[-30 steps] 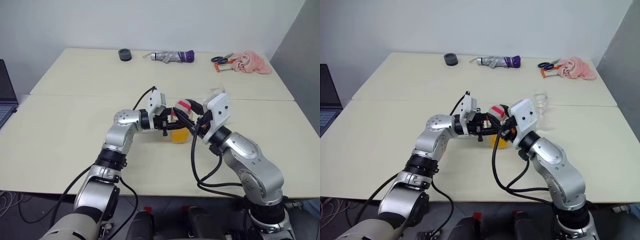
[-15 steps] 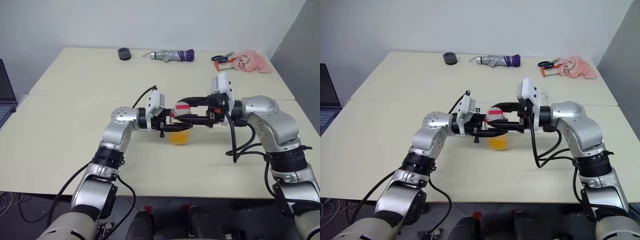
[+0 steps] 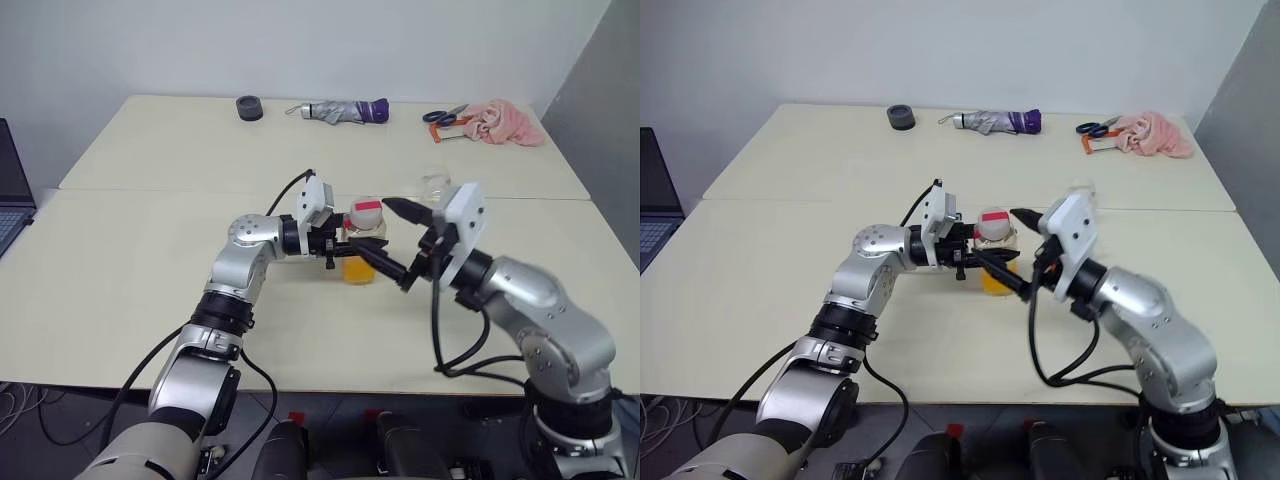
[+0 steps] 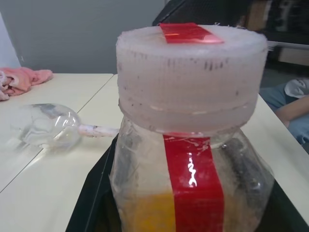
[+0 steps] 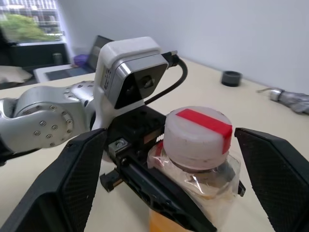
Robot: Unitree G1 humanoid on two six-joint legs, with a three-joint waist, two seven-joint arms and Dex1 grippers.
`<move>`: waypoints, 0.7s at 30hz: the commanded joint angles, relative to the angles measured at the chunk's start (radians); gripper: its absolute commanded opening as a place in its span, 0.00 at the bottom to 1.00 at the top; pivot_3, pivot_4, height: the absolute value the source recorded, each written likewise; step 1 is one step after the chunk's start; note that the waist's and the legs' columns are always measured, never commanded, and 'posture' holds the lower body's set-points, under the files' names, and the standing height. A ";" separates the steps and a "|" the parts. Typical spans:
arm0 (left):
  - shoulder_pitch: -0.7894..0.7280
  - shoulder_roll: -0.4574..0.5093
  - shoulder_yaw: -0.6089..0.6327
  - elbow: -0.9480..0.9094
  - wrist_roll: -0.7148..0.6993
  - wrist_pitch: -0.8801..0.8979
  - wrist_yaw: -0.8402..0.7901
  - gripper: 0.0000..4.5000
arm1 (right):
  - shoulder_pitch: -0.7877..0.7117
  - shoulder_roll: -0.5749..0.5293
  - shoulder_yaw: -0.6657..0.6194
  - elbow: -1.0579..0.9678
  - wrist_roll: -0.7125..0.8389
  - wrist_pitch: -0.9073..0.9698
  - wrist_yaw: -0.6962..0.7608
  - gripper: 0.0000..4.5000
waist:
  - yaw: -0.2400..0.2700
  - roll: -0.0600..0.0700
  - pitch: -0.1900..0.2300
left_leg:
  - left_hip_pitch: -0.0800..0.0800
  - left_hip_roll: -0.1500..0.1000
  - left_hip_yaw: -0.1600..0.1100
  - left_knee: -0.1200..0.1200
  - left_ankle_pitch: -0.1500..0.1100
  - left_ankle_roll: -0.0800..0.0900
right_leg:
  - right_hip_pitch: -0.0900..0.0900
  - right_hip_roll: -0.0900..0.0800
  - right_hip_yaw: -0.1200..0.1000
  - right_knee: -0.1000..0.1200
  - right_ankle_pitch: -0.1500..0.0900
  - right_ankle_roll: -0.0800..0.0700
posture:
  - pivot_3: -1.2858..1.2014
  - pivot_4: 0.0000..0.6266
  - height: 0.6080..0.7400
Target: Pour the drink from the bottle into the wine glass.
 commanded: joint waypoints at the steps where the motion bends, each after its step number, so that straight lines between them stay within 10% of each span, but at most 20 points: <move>1: -0.049 -0.014 0.012 0.015 0.000 -0.037 0.003 0.40 | -0.016 0.040 0.050 -0.059 -0.059 0.031 -0.116 1.00 | 0.001 0.000 0.000 | 0.000 0.000 0.000 0.000 0.000 0.000 | 0.000 0.000 0.000 0.000 0.000 0.000 | 0.52 0.24 1.00; 21: -0.063 -0.026 0.014 0.055 0.028 -0.082 0.001 0.40 | -0.022 0.181 0.105 0.039 -0.212 -0.016 -0.256 0.92 | 0.002 0.000 0.000 | -0.001 0.000 0.000 0.000 0.000 0.000 | 0.000 0.000 0.000 -0.001 0.000 0.000 | 0.52 0.24 1.00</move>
